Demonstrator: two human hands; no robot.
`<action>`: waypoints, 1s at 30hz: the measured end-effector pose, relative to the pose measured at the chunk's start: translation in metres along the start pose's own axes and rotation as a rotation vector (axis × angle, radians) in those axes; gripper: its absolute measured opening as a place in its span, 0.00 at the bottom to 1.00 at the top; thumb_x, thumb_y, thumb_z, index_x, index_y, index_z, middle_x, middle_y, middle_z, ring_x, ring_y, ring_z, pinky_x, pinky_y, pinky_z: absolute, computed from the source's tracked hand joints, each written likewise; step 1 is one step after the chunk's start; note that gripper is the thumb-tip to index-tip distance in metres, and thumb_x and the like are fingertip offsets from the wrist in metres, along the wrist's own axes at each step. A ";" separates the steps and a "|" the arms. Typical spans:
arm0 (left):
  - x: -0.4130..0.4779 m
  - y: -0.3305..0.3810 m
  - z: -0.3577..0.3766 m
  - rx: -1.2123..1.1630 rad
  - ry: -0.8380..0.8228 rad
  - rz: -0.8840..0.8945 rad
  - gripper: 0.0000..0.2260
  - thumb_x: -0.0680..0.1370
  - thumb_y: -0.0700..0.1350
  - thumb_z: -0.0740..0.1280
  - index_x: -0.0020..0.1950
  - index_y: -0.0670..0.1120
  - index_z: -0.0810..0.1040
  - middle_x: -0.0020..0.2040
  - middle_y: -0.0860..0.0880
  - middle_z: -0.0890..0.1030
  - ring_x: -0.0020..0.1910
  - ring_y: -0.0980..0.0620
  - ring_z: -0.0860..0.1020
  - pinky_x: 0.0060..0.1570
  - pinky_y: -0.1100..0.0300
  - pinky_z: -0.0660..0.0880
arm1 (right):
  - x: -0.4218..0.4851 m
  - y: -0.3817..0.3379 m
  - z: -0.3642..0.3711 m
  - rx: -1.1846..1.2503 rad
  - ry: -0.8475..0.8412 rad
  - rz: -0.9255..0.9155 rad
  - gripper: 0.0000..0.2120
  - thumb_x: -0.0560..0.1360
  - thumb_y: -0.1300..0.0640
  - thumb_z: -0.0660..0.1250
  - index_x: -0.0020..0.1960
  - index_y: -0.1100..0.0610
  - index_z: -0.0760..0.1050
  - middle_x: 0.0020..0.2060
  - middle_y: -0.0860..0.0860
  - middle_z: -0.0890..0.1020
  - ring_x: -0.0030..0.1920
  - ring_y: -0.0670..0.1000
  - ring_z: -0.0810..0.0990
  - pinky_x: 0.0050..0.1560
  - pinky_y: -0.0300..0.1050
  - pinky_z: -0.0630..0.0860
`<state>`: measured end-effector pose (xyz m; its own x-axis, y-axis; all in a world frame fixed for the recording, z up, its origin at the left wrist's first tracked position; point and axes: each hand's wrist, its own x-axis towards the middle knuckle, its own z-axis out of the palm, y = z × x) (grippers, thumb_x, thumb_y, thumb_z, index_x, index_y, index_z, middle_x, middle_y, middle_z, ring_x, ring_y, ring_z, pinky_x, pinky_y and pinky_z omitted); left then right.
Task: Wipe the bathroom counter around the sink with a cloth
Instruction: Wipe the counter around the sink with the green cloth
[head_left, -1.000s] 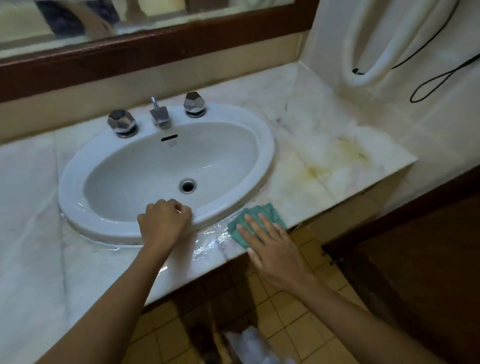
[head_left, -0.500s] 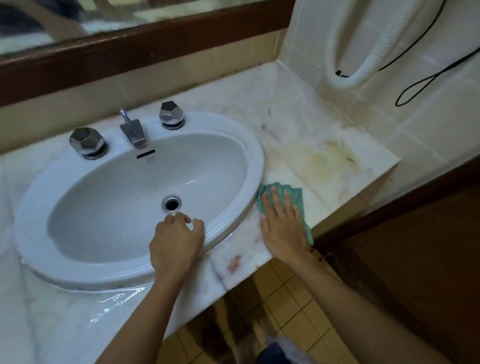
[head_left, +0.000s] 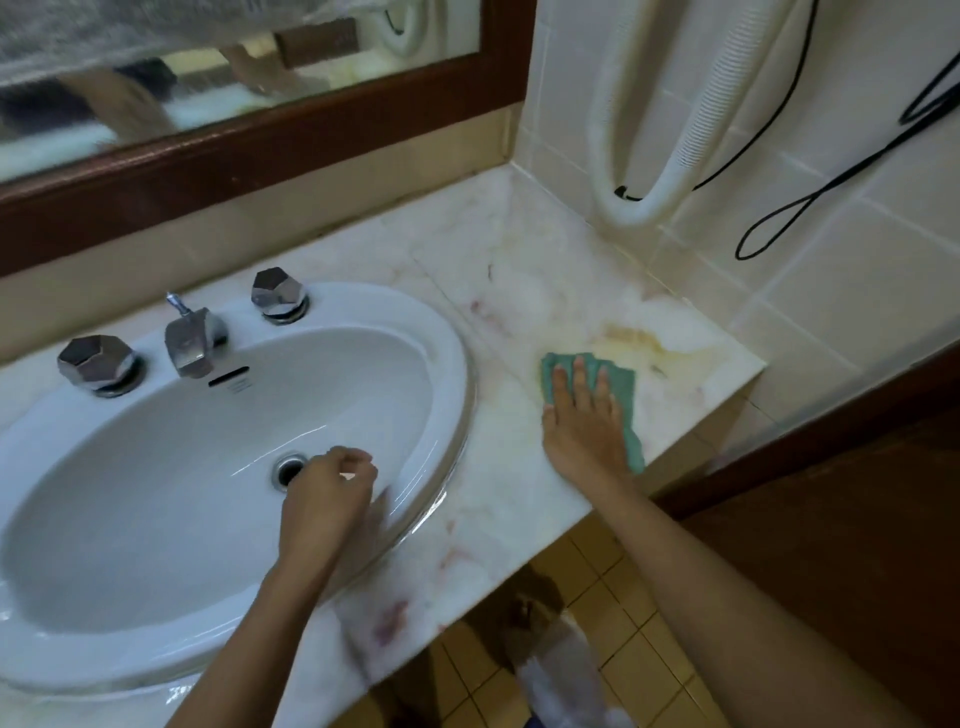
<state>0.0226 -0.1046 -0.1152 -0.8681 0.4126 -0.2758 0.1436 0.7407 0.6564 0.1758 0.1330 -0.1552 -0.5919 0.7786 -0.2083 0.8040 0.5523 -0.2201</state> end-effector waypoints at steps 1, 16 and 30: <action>0.006 0.014 0.011 -0.033 0.007 0.039 0.09 0.76 0.49 0.65 0.53 0.52 0.80 0.54 0.50 0.81 0.50 0.50 0.78 0.49 0.56 0.70 | -0.011 0.002 0.003 -0.026 0.005 -0.119 0.27 0.82 0.47 0.42 0.77 0.48 0.36 0.76 0.47 0.35 0.76 0.54 0.35 0.76 0.53 0.39; 0.028 0.080 0.085 0.135 0.085 0.000 0.19 0.79 0.55 0.54 0.69 0.52 0.67 0.66 0.51 0.75 0.60 0.46 0.76 0.55 0.50 0.69 | 0.140 0.065 -0.045 -0.053 0.072 -0.025 0.27 0.82 0.48 0.43 0.79 0.53 0.43 0.78 0.53 0.45 0.77 0.57 0.43 0.75 0.56 0.44; 0.027 0.080 0.090 0.183 0.122 -0.076 0.21 0.76 0.60 0.52 0.65 0.55 0.69 0.63 0.55 0.77 0.60 0.49 0.76 0.53 0.51 0.69 | 0.165 0.114 -0.060 -0.142 0.068 -0.136 0.27 0.81 0.46 0.41 0.78 0.50 0.42 0.78 0.52 0.46 0.78 0.56 0.45 0.76 0.54 0.44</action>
<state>0.0534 0.0128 -0.1334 -0.9293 0.2929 -0.2250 0.1497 0.8556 0.4955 0.1727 0.3427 -0.1572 -0.6940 0.7099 -0.1202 0.7199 0.6861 -0.1046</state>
